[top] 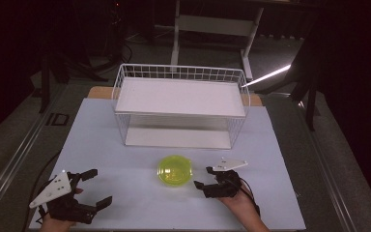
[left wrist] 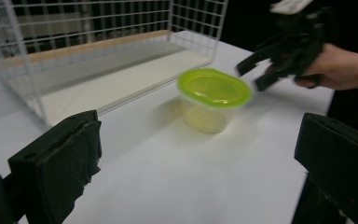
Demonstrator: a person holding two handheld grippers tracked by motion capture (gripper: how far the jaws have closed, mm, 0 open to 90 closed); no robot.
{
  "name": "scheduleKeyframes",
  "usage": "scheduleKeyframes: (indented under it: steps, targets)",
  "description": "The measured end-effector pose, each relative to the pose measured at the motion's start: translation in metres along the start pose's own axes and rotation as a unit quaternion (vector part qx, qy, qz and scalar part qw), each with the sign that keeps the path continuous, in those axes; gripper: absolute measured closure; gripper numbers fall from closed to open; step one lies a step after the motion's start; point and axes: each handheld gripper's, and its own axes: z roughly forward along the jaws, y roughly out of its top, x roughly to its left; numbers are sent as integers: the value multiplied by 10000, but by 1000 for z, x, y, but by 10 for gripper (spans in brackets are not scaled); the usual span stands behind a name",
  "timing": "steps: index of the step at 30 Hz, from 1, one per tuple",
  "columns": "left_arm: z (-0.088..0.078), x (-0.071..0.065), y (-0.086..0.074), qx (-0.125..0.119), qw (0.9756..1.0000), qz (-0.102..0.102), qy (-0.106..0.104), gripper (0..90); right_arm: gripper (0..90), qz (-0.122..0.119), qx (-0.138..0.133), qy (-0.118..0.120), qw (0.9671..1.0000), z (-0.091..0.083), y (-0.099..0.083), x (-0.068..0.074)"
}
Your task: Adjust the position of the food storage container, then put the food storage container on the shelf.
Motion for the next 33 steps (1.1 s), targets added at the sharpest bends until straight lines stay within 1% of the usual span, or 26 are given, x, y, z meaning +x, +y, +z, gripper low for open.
scheduleKeyframes:
  steps: [1, 2, 3, 4, 6, 7, 8, 9, 11, 12, 13, 14, 15, 16, 19, 20, 22, 24, 25, 27, 28, 29, 30, 31, 32, 33]
  targets:
    - [1, 1, -1, 11, 10000, -27, 34, 14, 185, -92, -58, -46, 9999, -3, 0, 1]
    - [2, 0, -1, 31, 10000, -39, 58, 14, 189, -169, -95, -128, 9997, -7, 0, 3]
    - [3, 0, -2, 84, 9999, -58, 17, 14, 190, -190, -95, -170, 9996, -10, 0, 5]
    - [4, 0, -1, 143, 9999, -70, -49, 14, 187, -175, -57, -129, 9997, -13, 1, 5]
    - [7, -3, -1, 164, 9999, -26, -3, 15, 194, -220, -209, -130, 9995, -20, 1, 10]
    - [9, -4, 1, 177, 9998, -13, -12, 15, 220, -272, -266, -166, 9991, -23, 3, 13]
    - [10, -4, 2, 168, 9998, -60, -26, 15, 244, -321, -430, -254, 9982, -29, 4, 18]
    - [11, -5, 3, 157, 9998, -97, -49, 15, 255, -277, -526, -215, 9980, -32, 5, 20]
    - [13, -5, 5, 103, 9997, -202, -113, 15, 259, -329, -717, -346, 9963, -39, 7, 24]
    - [14, -5, 6, 95, 9995, -251, -136, 15, 259, -340, -758, -385, 9958, -42, 8, 26]
    - [14, -5, 6, 95, 9995, -251, -136, 15, 258, -365, -844, -494, 9945, -44, 9, 28]
    - [17, -4, 9, 98, 9990, -367, -216, 14, 258, -394, -872, -526, 9940, -47, 11, 30]
    - [17, -4, 9, 98, 9990, -367, -216, 15, 258, -394, -872, -526, 9940, -47, 11, 30]
    - [18, -3, 11, 115, 9988, -412, -245, 15, 257, -328, -902, -467, 9943, -49, 12, 30]
    - [22, -2, 13, 175, 9983, -472, -293, 14, 257, -14, -657, -381, 9971, -53, 15, 31]
    - [24, -2, 14, 233, 9981, -467, -324, 14, 260, -6, -692, -386, 9969, -54, 16, 30]
    - [28, -2, 15, 321, 9982, -410, -283, 14, 283, -102, -775, -570, 9953, -57, 17, 31]
    - [33, -3, 16, 392, 9982, -380, -259, 15, 283, -165, -831, -640, 9943, -58, 18, 32]
    - [35, -3, 17, 400, 9981, -392, -260, 14, 282, -157, -847, -647, 9942, -58, 19, 33]
    - [40, -4, 20, 373, 9979, -464, -251, 15, 257, -200, -861, -794, 9929, -57, 20, 36]
    - [43, -3, 21, 356, 9975, -536, -281, 15, 218, -150, -878, -782, 9930, -57, 21, 36]
    - [47, -3, 23, 384, 9969, -602, -338, 15, 202, -76, -923, -777, 9927, -57, 23, 36]
    - [50, -2, 26, 400, 9965, -628, -380, 14, 196, -65, -982, -681, 9928, -56, 25, 34]
    - [53, -2, 28, 391, 9964, -632, -405, 14, 186, -24, -994, -657, 9929, -55, 28, 33]
    - [56, -2, 30, 385, 9964, -621, -434, 14, 185, -6, -1024, -693, 9923, -55, 29, 32]
    - [59, -2, 33, 388, 9964, -603, -443, 14, 181, 32, -1046, -652, 9924, -55, 32, 31]
